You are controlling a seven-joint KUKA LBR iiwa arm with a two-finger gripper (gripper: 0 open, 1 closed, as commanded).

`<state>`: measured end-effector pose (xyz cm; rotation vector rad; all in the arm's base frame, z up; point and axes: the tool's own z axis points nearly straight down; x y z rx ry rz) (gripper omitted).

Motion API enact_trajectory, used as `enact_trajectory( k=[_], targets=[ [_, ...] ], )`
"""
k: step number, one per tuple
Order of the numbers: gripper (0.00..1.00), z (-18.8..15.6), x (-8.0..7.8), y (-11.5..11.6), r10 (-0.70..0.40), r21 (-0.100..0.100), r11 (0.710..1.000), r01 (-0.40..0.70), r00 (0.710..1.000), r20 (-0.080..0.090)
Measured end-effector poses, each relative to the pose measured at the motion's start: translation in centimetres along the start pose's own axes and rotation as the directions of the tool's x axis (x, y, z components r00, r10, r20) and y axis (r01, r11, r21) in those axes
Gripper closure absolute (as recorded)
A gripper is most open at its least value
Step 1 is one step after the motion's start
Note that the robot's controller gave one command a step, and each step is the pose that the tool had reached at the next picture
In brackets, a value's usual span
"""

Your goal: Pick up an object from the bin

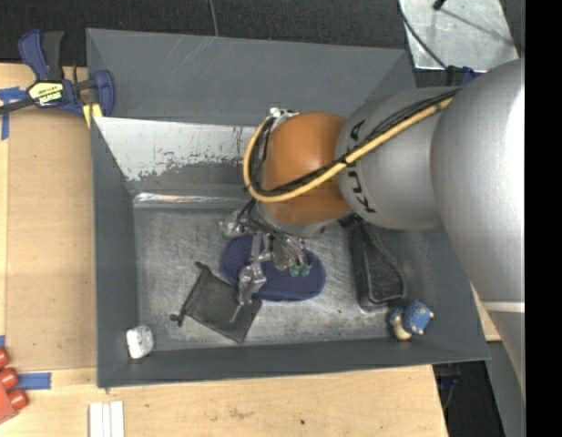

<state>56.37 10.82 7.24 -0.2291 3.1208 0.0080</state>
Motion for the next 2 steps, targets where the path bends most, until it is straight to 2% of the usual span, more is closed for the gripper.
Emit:
enact_trajectory(
  k=[1, 2],
  targets=[
    [0.0, -2.9, 3.4, -3.8, 0.111, 0.007, 0.994, -0.111, 0.994, -0.012],
    [0.0, -4.0, 8.3, -2.4, -0.285, 0.0, 0.958, 0.285, 0.958, -0.013]
  ],
)
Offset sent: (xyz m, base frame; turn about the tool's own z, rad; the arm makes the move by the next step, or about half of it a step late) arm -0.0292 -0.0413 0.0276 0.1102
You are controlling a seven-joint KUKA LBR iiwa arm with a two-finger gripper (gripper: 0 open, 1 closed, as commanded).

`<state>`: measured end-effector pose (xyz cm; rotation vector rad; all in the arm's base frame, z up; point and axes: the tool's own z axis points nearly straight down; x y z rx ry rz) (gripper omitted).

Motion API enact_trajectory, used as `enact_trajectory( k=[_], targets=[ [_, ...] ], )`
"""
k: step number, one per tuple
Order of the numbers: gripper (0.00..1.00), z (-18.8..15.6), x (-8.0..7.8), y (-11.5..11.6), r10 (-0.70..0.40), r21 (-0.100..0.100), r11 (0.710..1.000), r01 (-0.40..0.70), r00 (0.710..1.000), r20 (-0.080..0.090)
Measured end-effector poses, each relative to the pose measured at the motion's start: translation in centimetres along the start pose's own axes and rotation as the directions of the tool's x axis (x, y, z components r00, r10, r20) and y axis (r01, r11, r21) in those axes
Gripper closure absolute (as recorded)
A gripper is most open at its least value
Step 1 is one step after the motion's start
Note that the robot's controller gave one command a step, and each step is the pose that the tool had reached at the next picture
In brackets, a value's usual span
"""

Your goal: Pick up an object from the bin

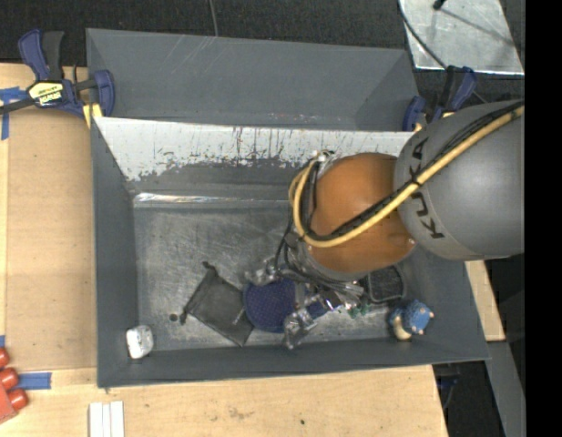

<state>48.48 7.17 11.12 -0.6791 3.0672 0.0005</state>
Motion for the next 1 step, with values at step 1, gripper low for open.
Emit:
enact_trajectory(
  k=[1],
  targets=[
    [0.0, 3.88, -0.18, -2.69, 0.088, -0.001, 0.996, -0.088, 0.996, 0.006]
  ],
)
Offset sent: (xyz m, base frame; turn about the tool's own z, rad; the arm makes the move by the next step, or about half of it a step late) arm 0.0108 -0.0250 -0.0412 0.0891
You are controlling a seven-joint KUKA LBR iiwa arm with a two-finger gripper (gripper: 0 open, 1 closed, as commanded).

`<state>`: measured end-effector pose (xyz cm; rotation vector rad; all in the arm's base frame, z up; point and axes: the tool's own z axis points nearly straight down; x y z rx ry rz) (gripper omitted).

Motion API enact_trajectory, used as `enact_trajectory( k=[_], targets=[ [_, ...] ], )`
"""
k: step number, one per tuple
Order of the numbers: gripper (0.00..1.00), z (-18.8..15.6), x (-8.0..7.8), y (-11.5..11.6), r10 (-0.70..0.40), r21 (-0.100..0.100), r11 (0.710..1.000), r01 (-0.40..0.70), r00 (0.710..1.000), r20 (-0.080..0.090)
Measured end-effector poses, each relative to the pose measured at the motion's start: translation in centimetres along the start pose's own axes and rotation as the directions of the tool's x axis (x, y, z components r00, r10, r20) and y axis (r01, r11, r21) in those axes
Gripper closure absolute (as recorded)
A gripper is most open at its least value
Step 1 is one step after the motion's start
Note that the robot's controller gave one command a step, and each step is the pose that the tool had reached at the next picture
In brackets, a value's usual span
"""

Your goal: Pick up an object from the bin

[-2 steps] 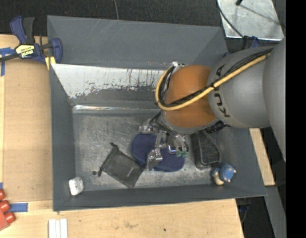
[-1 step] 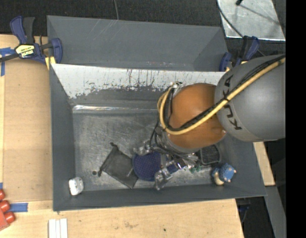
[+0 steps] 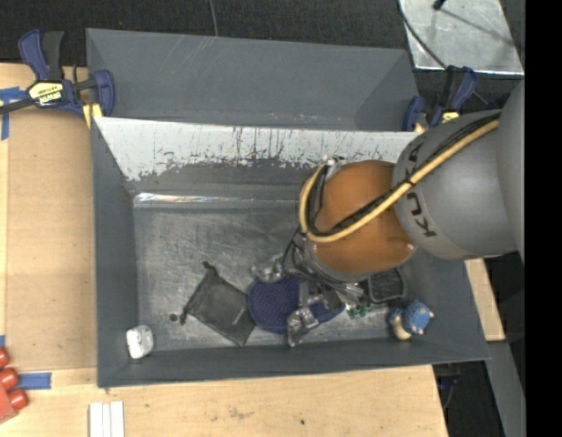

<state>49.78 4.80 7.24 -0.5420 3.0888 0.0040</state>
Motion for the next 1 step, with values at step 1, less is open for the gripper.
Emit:
enact_trajectory(
  k=[1],
  targets=[
    [0.0, -0.15, -0.12, 0.01, 0.001, 0.001, 1.0, -0.001, 1.0, -0.001]
  ],
)
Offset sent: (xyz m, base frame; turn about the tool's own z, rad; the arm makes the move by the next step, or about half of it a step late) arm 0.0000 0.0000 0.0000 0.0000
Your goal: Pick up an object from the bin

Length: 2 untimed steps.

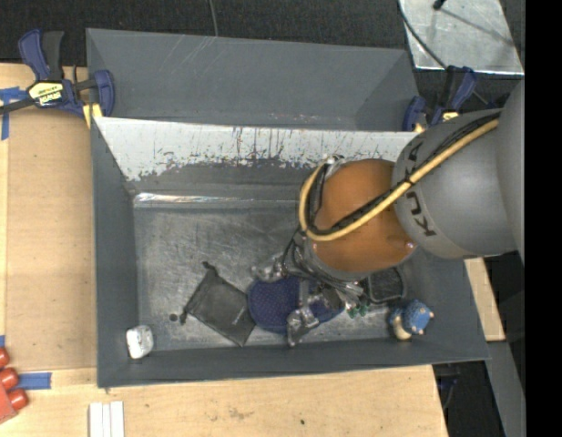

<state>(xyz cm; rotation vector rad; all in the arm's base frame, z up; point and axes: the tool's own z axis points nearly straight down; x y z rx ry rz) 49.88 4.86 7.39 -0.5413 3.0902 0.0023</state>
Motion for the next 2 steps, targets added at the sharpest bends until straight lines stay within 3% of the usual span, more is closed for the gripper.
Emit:
enact_trajectory(
  k=[1, 2],
  targets=[
    [1.0, -0.2, -0.3, 0.0, 0.001, 0.001, 1.0, -0.001, 1.0, 0.009],
    [1.0, -1.6, -0.4, -0.1, 0.003, 0.002, 1.0, -0.003, 1.0, 0.001]
  ],
)
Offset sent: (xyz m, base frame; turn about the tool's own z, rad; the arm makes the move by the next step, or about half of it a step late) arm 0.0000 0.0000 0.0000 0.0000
